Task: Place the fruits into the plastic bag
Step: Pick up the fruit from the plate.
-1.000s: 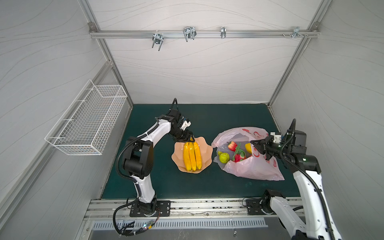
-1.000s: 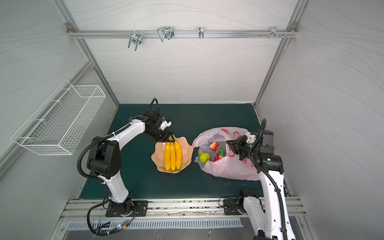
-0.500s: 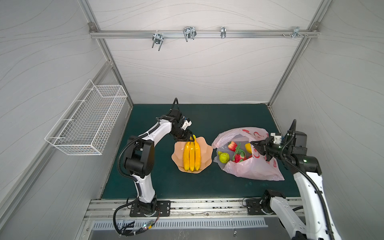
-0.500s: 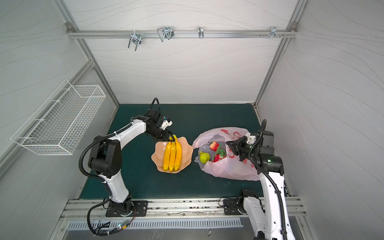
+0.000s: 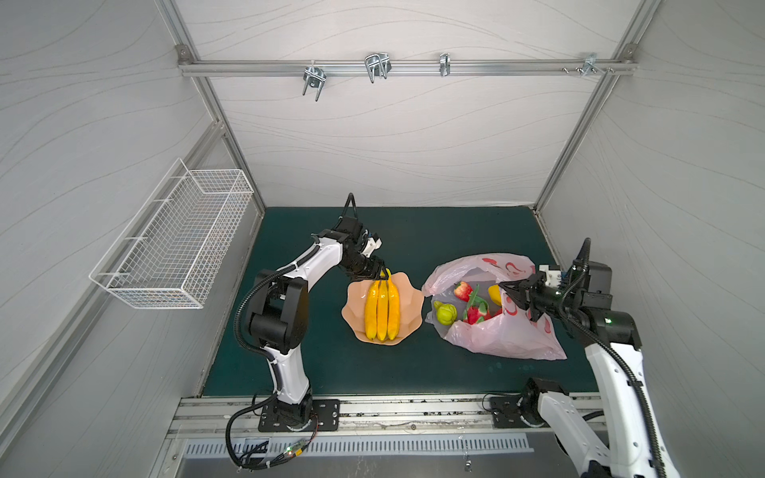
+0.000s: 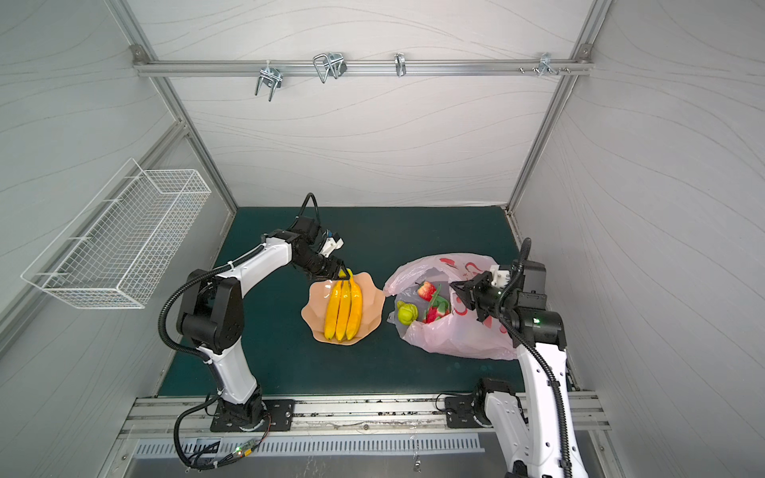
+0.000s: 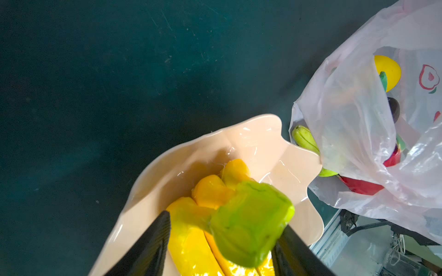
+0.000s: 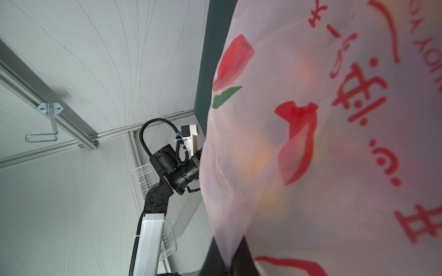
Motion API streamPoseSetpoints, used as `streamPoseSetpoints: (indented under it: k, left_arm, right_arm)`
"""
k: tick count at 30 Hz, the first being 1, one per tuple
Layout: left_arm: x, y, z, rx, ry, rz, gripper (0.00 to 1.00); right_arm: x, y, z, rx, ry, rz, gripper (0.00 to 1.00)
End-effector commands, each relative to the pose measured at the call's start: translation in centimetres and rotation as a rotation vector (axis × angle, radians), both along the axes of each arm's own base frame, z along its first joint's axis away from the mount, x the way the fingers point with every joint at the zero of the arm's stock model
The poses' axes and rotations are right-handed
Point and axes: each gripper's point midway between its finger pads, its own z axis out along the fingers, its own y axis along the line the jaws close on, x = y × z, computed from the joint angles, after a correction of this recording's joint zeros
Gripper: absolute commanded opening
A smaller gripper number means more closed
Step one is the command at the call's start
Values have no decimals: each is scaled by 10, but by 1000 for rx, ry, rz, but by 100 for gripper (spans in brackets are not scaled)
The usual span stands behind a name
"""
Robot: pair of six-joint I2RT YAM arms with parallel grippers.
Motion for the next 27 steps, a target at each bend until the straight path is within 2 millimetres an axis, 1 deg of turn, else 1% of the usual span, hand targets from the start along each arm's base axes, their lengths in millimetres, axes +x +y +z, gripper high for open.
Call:
streamPoseSetpoints:
  k: [1,8,13,16,22,24,27]
  left_arm:
    - [16,-8,27,-32,-105,-24,67]
    - [12,-22,28,-85,-113,-63,70]
    - [9,-28,24,-95,-96,-79,68]
    - [8,-28,19,-88,-85,-81,63]
    - [2,-24,17,-69,-98,-90,50]
    - [0,-23,14,-63,-91,-89,44]
    - [-2,-22,8,-63,-77,-86,40]
  right_arm:
    - [-3,0,10,-3,-23,1,7]
    - [-2,0,10,-3,-17,1,7]
    - [-1,-1,10,-4,-20,2,7]
    - [-2,0,11,-4,-20,3,7]
    - [-1,-1,12,-6,-22,1,7]
    - [-2,-1,12,-6,-21,2,7]
    - [-2,-1,11,-7,-19,1,7]
